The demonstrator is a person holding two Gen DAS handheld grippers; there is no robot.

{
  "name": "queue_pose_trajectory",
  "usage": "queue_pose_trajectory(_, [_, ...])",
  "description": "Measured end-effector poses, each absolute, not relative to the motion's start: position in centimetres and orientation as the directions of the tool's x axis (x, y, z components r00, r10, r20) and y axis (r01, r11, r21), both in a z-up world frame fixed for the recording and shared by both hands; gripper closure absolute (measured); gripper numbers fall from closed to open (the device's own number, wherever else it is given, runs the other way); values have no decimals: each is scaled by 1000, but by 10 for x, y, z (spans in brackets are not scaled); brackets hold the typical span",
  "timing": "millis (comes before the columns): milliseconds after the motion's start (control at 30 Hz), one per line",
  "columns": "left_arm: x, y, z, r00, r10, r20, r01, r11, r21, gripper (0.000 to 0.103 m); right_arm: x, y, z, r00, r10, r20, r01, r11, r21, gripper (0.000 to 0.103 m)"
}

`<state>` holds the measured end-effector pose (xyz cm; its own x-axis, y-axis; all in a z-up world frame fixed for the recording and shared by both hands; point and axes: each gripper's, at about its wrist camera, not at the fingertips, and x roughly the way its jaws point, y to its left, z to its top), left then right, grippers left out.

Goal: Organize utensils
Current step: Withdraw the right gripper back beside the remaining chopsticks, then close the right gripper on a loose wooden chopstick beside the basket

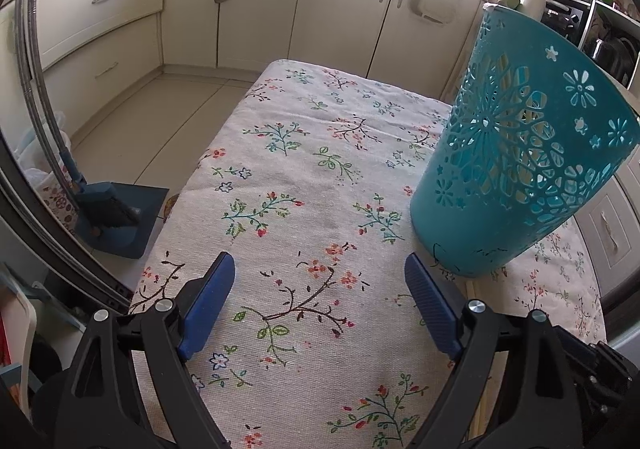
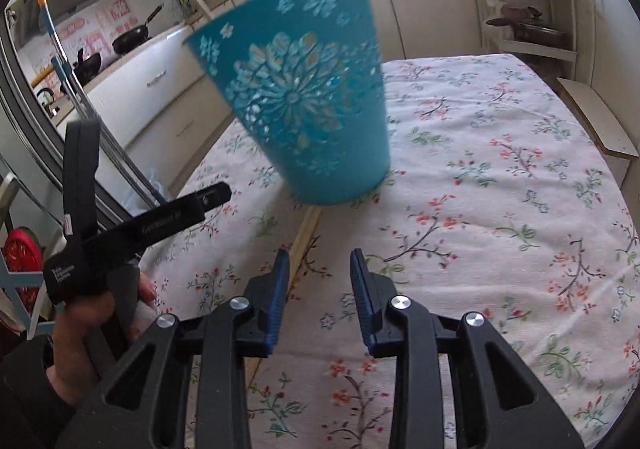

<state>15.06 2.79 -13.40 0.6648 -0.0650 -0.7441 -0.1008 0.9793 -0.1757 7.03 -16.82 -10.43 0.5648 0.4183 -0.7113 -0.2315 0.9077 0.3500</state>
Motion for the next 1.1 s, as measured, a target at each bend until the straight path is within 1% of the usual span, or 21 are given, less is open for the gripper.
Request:
queue_pose_trajectory(400, [150,28,-134,668,-71,-741,-98,979,-181,20,90,-133,-123,506,339,-793,-218,940,263,77])
queue_pose_trajectory(600, [150,28,-134,668,-72,-741,-96,979,-182,20,87,-129,-125,519,308,-798,-227,949,219,77])
queue_pose_trajectory(767, [150,28,-134,668,-71,-741,-97,978,-182,20,83,-122,-125,524,281,-804,-274,950,153,78])
queue_pose_trajectory(933, [150,27,-134,668,-71,-741,-97,979,-181,20,77,-132,-124,518,281,-808,-313,941,127,81])
queue_pose_trajectory(967, [150,27,-135,667,-71,-741,-97,979,-181,20,76,-136,-124,516,277,-811,-313,942,122,84])
queue_pose_trajectory(1000, [150,27,-135,667,-71,-742,-97,979,-181,20,75,-139,-124,517,275,-810,-314,942,120,84])
queue_pose_trajectory(1100, [150,27,-134,667,-70,-742,-98,979,-180,20,72,-149,-125,523,266,-810,-308,945,112,84])
